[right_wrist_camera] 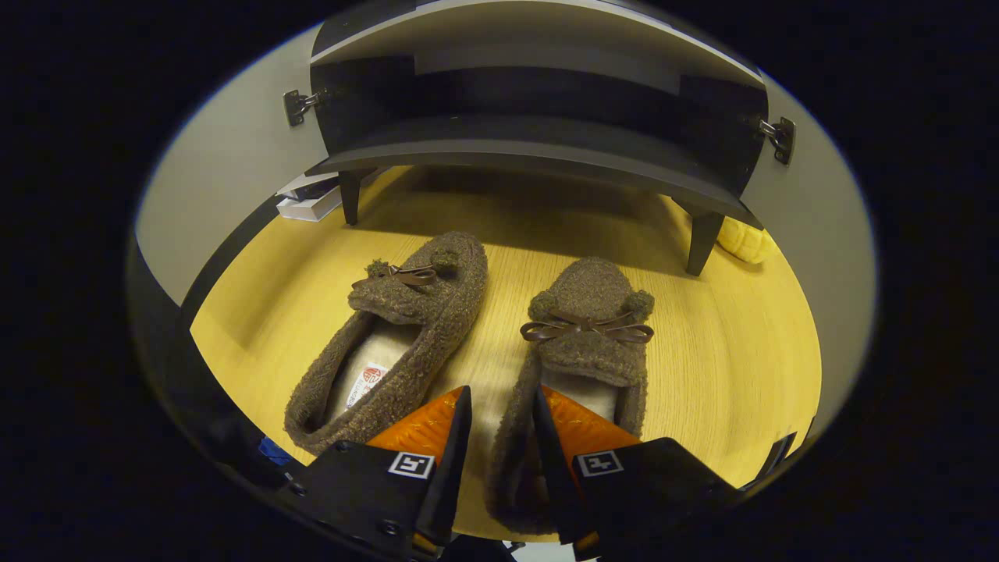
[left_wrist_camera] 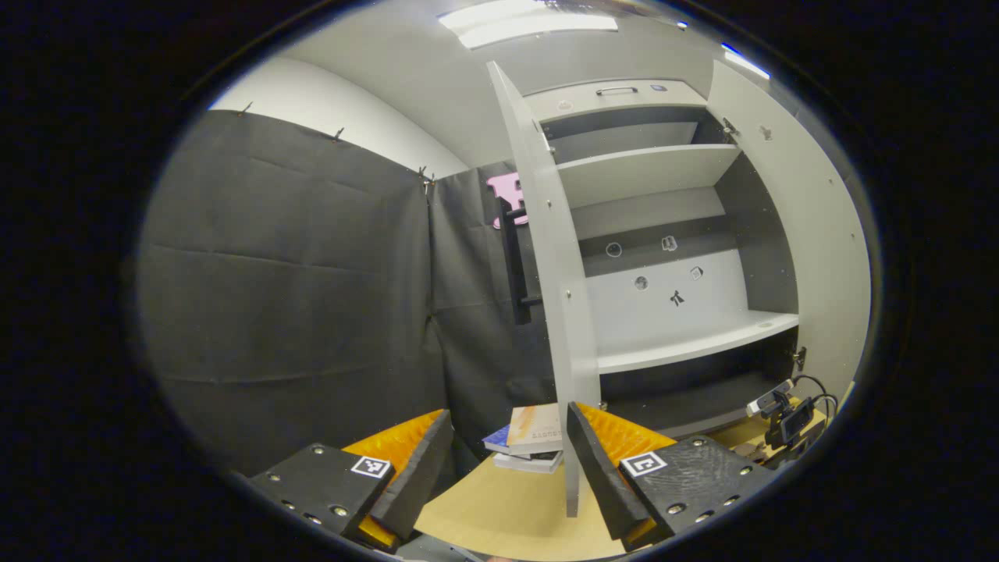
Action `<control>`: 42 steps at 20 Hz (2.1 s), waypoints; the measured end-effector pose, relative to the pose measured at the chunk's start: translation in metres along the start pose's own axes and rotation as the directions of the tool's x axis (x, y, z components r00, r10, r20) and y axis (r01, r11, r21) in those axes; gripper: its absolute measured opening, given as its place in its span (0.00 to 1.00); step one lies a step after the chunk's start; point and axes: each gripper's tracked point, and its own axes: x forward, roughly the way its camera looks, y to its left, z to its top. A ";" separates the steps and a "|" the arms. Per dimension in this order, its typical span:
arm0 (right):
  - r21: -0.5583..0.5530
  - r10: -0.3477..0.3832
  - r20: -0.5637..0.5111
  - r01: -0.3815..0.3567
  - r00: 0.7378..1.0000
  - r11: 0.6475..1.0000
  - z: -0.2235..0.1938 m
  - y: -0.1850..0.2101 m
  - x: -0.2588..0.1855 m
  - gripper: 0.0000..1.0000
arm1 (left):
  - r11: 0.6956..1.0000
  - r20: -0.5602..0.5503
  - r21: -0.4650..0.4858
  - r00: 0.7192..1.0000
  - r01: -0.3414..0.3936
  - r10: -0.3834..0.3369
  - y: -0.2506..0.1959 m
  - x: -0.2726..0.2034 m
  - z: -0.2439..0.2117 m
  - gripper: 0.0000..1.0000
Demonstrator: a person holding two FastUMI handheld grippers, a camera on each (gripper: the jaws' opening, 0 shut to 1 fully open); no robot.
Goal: Grab one shoe with the right hand and put it into the shoe cabinet, grab the other shoe with the left hand and put it into the shoe cabinet; then close the right door with the right hand and the left door with the left hand.
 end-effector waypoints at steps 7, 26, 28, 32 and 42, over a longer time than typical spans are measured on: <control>0.143 0.016 0.011 -0.017 1.000 0.990 0.004 -0.009 -0.016 0.00 | 1.000 -0.009 -0.012 1.000 -0.006 0.006 0.001 -0.003 -0.002 0.97; 0.165 0.033 0.317 -0.090 0.948 0.982 0.113 -0.055 -0.150 0.02 | 0.984 0.043 -0.064 0.986 0.166 -0.163 -0.046 -0.005 0.009 0.97; 0.150 0.030 0.351 -0.088 0.936 0.985 0.127 -0.057 -0.166 0.02 | 0.980 0.050 -0.072 0.982 0.185 -0.181 -0.052 -0.004 0.010 0.97; 0.125 0.025 0.416 -0.085 0.909 0.988 0.154 -0.059 -0.194 0.02 | 0.972 0.069 -0.077 0.974 0.222 -0.217 -0.061 -0.003 0.013 0.97; 0.098 -0.041 0.576 -0.019 0.816 0.995 0.274 -0.084 -0.239 0.02 | 0.940 0.085 -0.113 0.946 0.321 -0.313 -0.087 -0.002 0.013 0.97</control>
